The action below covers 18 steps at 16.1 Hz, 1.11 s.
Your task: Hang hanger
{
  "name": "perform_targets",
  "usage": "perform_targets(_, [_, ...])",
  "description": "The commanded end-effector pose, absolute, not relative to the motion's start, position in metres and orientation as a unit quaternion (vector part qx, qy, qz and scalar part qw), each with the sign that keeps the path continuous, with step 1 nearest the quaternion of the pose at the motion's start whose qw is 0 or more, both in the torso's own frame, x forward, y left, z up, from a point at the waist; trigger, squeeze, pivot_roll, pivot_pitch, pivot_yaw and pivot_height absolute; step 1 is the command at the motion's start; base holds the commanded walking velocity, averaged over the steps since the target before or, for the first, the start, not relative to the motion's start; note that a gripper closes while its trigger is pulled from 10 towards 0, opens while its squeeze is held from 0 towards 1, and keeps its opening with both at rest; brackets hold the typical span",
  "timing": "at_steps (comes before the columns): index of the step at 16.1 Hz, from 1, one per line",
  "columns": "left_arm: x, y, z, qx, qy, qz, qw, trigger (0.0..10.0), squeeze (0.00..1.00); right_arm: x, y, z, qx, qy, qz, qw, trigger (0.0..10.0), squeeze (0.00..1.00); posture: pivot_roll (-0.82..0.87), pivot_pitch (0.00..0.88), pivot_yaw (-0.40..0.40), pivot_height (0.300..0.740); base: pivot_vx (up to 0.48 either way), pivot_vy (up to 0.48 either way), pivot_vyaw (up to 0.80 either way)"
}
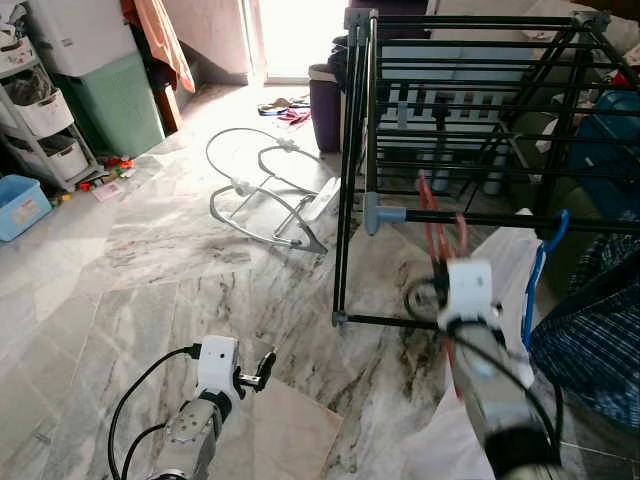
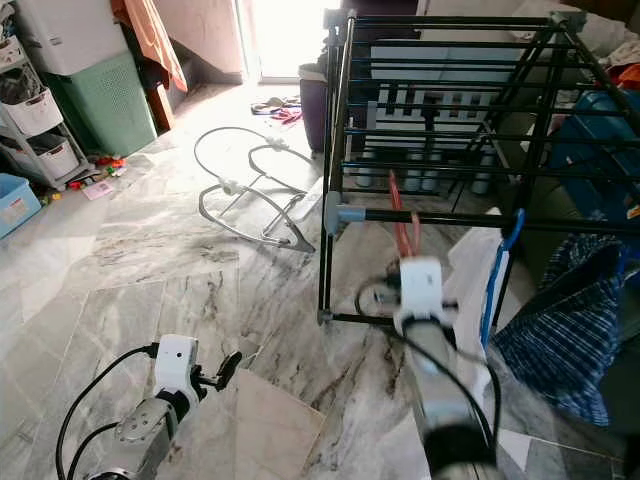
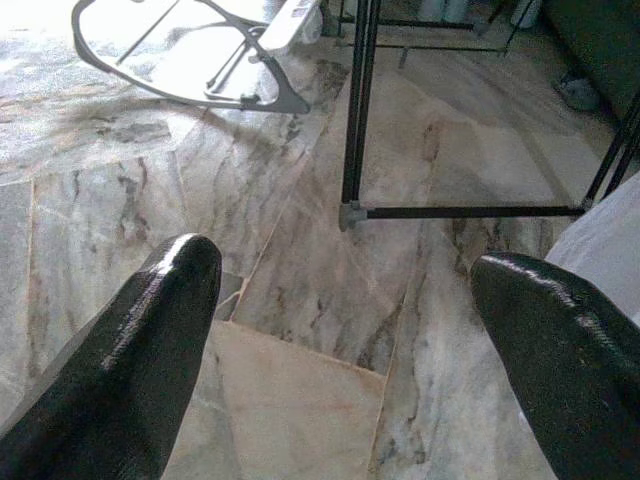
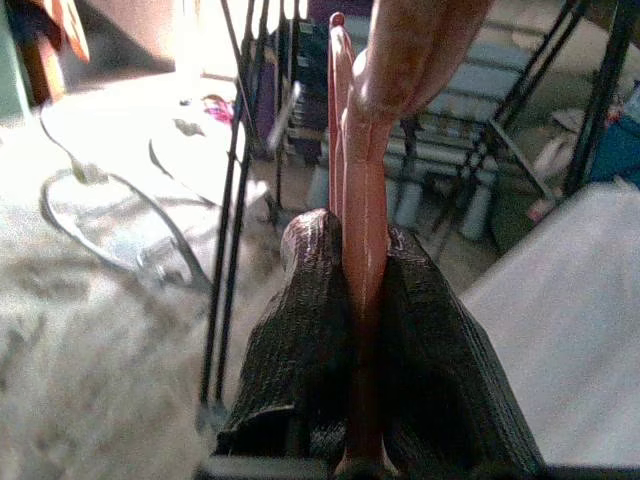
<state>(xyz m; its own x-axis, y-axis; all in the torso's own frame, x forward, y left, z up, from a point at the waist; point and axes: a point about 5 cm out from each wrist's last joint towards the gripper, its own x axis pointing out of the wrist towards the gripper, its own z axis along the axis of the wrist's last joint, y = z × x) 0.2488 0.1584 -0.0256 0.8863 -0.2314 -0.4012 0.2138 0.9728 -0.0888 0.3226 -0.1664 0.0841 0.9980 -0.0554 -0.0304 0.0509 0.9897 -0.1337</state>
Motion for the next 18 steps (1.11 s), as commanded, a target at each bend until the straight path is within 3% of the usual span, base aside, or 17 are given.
perform_targets(1, [0.248,0.16,-0.026,-0.012,0.209,-0.116,0.971,10.0,0.0,0.33,-0.165,0.09,-0.051,0.018,-0.028,0.998,10.0,0.0,-0.17,0.0,0.028,0.74,0.0,0.0,0.0])
perform_targets(6, [0.247,0.16,-0.027,-0.008,0.215,-0.114,0.97,10.0,0.0,0.35,-0.133,0.098,-0.049,0.056,0.02,0.997,10.0,0.0,-0.16,0.0,0.022,0.74,0.0,0.0,0.0])
perform_targets(11, [0.246,0.159,-0.028,-0.005,0.216,-0.112,0.97,10.0,0.0,0.354,-0.13,0.082,-0.017,0.137,0.011,0.99,10.0,0.0,-0.16,0.0,0.023,0.74,0.0,0.0,0.0])
perform_targets(18, [0.246,0.157,-0.028,0.0,0.219,-0.117,0.969,10.0,0.0,0.37,-0.138,0.097,0.006,0.157,-0.006,0.988,10.0,0.0,-0.16,0.0,0.027,0.74,0.0,0.0,0.0])
